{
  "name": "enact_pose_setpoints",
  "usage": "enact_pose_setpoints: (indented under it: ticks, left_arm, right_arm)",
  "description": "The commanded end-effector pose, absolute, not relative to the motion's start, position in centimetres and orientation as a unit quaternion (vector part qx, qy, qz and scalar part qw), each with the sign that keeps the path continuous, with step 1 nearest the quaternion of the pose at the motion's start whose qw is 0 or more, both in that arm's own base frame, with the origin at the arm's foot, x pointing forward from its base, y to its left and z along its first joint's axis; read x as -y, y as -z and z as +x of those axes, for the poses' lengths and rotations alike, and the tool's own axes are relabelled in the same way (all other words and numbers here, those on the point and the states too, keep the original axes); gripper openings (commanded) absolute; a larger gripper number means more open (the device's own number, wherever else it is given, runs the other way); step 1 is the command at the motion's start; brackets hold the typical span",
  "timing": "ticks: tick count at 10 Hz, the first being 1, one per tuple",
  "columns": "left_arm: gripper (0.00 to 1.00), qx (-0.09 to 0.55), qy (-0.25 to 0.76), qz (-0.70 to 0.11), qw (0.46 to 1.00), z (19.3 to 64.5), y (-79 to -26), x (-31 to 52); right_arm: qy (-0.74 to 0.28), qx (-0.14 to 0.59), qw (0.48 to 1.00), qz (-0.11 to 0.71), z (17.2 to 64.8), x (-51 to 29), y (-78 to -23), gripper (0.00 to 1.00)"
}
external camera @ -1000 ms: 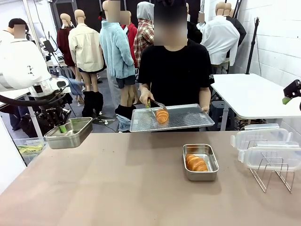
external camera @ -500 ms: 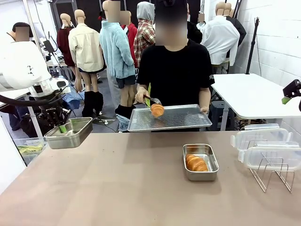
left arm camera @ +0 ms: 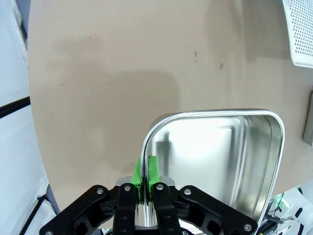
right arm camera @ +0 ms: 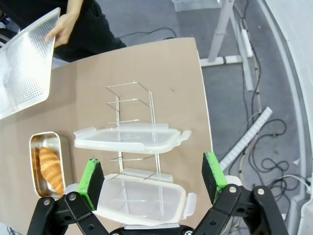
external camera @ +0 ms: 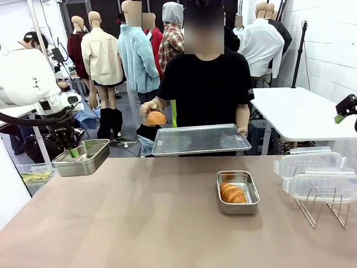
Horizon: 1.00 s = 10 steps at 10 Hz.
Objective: Place the bread in airtight containers.
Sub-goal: Once an object is inside an Airtight Container , place the container in the center of the table.
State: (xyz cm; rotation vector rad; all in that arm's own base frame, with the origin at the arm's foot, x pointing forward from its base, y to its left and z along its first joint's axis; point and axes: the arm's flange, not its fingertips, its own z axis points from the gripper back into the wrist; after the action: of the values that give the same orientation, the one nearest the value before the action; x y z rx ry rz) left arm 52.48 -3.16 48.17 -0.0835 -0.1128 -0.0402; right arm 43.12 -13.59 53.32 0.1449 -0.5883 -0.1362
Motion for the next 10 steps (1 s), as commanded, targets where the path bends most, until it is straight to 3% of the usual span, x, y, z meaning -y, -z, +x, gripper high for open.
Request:
enact_pose_setpoints:
  ticks: [1,10]
  left_arm:
    - [0.00,0.062,0.020,-0.040,0.997,52.52,-48.51,3.04]
    - [0.00,0.062,0.020,-0.040,0.997,52.52,-48.51,3.04]
  right_arm:
    - [0.075,0.291,0.951,0.068,43.28,13.39,-53.31,1.00]
    - [0.075,0.291,0.951,0.068,43.28,13.39,-53.31,1.00]
